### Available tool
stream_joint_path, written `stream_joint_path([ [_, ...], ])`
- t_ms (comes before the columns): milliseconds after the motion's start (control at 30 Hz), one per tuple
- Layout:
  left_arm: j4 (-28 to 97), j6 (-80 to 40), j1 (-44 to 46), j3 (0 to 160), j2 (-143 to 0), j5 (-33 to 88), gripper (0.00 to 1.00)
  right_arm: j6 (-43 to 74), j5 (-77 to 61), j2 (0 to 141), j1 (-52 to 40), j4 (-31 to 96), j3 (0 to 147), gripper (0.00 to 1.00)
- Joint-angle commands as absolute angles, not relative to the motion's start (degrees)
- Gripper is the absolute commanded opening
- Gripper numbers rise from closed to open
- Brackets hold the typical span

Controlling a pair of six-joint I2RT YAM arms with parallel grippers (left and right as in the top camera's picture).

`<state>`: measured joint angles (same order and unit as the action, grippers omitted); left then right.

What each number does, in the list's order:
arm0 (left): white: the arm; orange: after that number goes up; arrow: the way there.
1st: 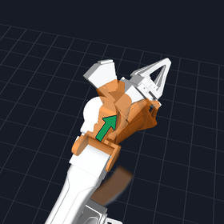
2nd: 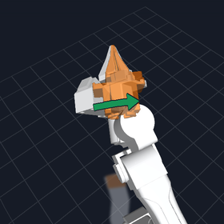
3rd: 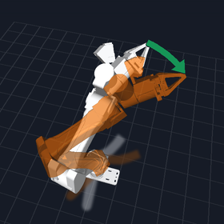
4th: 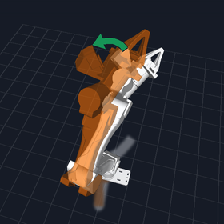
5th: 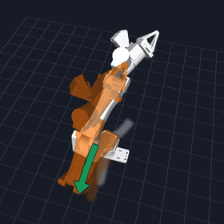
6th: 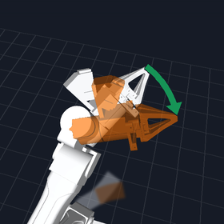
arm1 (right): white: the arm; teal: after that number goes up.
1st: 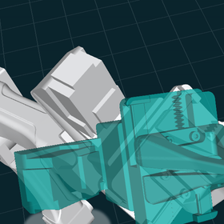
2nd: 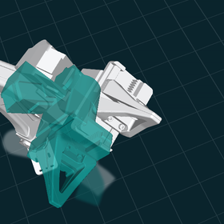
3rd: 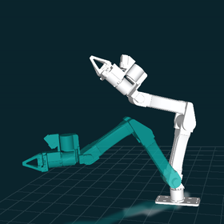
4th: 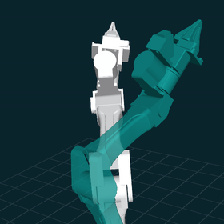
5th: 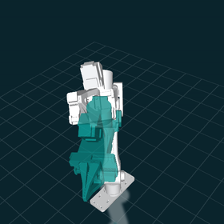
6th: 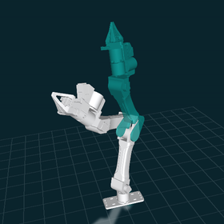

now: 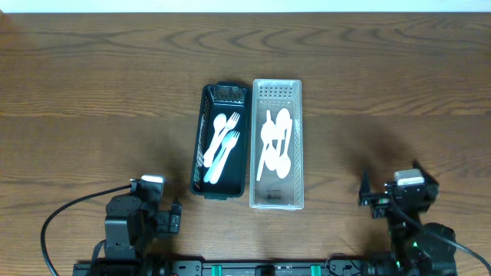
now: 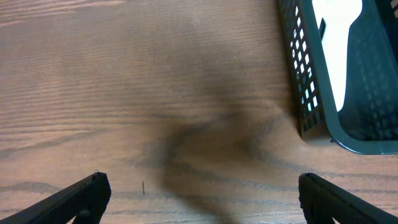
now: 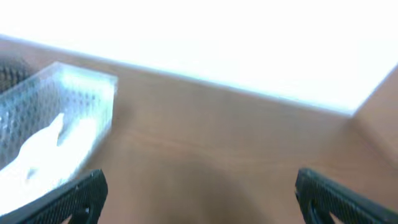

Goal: Pack container

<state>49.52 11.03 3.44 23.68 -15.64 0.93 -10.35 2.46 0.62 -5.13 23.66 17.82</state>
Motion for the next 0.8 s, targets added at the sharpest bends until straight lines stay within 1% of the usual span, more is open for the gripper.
stream_joint_path([
  [0,49.71,11.99,3.62,23.68,-15.33,0.89,0.98,-9.17,4.54,0.32,-6.44,14.96,11.79,0.99],
  [67,49.71,11.99,3.62,23.68,-15.33,0.89,0.98,-8.14,6.04,0.32,-6.81,8.67,7.6,0.99],
  [200,49.71,11.97,3.62,23.68,-15.33,0.89,0.98,-8.14,6.2,0.27,-7.25,3.11,1.13,0.99],
  [367,49.71,11.97,3.62,23.68,-15.33,0.89,0.98,-9.87,6.22,0.27,-7.53,3.6,0.32,0.99],
  [767,49.71,11.97,3.62,23.68,-15.33,0.89,0.98,-9.91,6.17,0.32,-7.53,3.62,0.32,0.99],
])
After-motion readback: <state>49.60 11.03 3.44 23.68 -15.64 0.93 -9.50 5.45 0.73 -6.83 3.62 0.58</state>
